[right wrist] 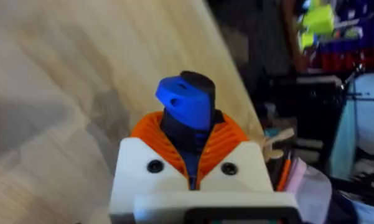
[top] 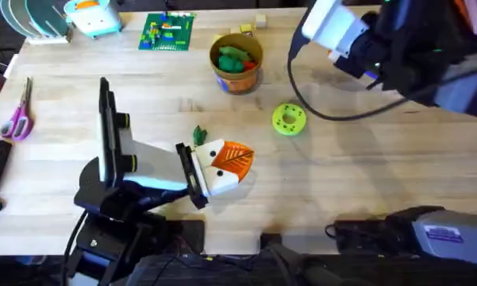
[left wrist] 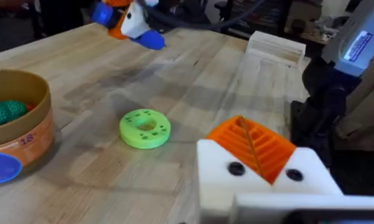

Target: Pick up the gripper from the table and insert it into the empty holder that is missing its gripper. Then pick up a screw, insert it into the mounting hole, and use the screwdriver to tighten it. Finally, clean up the table by picking up the vegetable and placing it into the bucket.

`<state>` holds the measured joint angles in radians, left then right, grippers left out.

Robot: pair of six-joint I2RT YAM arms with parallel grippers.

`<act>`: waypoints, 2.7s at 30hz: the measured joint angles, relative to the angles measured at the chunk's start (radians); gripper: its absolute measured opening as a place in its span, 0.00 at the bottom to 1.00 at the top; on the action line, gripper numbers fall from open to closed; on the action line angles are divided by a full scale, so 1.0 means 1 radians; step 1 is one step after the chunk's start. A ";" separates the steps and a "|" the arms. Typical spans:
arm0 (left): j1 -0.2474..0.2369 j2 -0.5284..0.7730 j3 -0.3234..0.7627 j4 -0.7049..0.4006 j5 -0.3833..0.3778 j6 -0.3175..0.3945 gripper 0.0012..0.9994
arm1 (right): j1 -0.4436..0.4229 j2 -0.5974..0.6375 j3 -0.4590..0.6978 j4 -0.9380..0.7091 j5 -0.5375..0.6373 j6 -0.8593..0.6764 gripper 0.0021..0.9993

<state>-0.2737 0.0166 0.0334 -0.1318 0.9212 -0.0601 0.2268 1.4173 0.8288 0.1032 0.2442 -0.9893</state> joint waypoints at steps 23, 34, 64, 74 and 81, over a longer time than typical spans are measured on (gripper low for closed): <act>0.000 0.000 0.000 0.000 0.000 0.000 0.01 | -0.014 0.285 0.029 0.039 0.144 -0.304 0.99; 0.000 0.000 0.000 0.000 0.000 0.000 0.01 | 0.000 0.131 0.028 -0.041 0.245 0.075 0.99; 0.000 0.043 0.337 -0.548 -0.377 -0.033 0.99 | 0.138 -0.196 0.028 -0.266 0.255 0.706 0.99; 0.000 0.543 0.661 -0.798 -0.637 -0.035 0.99 | 0.138 -0.196 0.028 -0.243 0.221 0.706 0.99; 0.000 0.873 0.682 -0.800 -0.709 -0.035 0.99 | 0.138 -0.196 0.028 -0.243 0.207 0.706 0.99</act>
<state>-0.2737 0.8895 0.7155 -0.9314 0.2117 -0.0946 0.3645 1.2213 0.8570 -0.1402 0.4509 -0.2832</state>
